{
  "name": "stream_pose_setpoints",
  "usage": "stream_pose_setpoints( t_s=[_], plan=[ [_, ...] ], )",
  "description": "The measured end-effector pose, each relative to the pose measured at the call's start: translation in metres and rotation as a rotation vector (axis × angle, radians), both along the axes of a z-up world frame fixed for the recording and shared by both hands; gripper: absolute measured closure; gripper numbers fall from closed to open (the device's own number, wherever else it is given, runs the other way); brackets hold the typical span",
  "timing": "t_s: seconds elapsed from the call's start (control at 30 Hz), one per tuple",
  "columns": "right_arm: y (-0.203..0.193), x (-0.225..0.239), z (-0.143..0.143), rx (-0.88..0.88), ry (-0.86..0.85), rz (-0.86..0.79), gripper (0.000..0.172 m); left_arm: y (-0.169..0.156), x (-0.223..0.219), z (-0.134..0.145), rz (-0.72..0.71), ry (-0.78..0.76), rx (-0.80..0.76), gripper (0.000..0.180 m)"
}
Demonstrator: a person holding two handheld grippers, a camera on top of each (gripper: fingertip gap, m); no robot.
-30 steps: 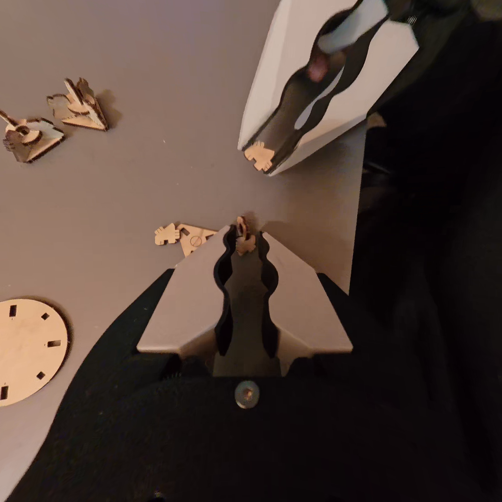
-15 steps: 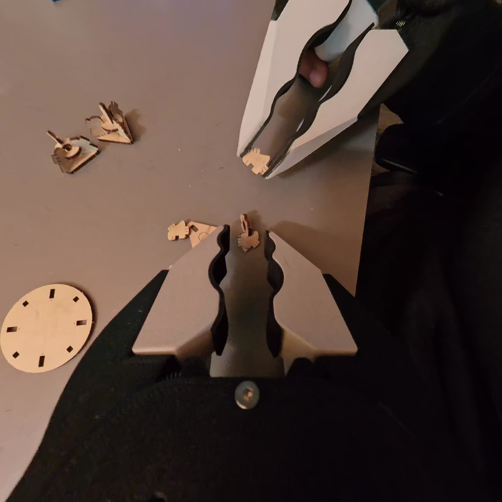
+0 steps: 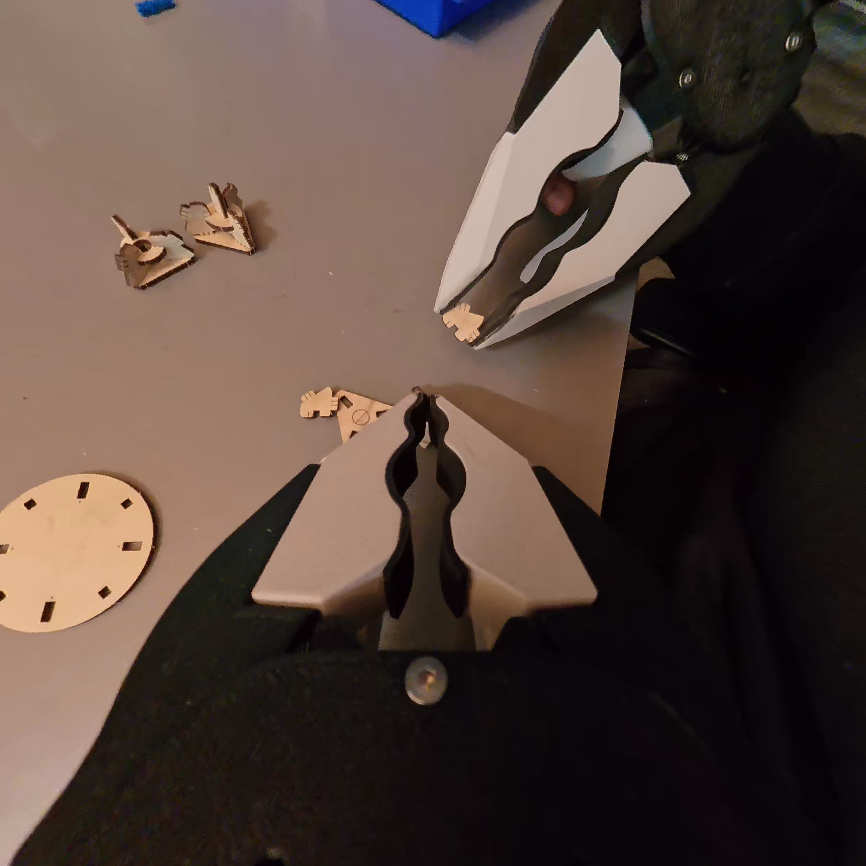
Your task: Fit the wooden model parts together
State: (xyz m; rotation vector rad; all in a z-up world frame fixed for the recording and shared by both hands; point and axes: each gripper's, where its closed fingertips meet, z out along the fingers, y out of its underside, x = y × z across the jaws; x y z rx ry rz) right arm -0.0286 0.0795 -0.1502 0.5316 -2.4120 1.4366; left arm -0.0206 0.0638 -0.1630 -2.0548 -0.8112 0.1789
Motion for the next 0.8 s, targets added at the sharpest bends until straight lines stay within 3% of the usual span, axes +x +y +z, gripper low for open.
stream_pose_setpoints(
  t_s=[0.2,0.5,0.6,0.8],
  plan=[
    [0.002,0.000,-0.014,0.092,-0.009,-0.014,0.156,-0.003,-0.002,0.008,0.029,-0.043,0.103,0.180],
    [0.003,-0.001,-0.023,0.144,-0.006,-0.025,0.156,-0.009,-0.002,0.036,0.038,-0.235,0.503,0.180],
    [0.003,-0.001,-0.023,0.142,-0.006,-0.025,0.156,-0.005,-0.003,0.029,0.053,-0.248,0.468,0.178],
    [0.003,-0.001,-0.022,0.139,-0.006,-0.028,0.156,-0.003,-0.007,0.004,0.116,-0.185,0.201,0.168]
  ],
)
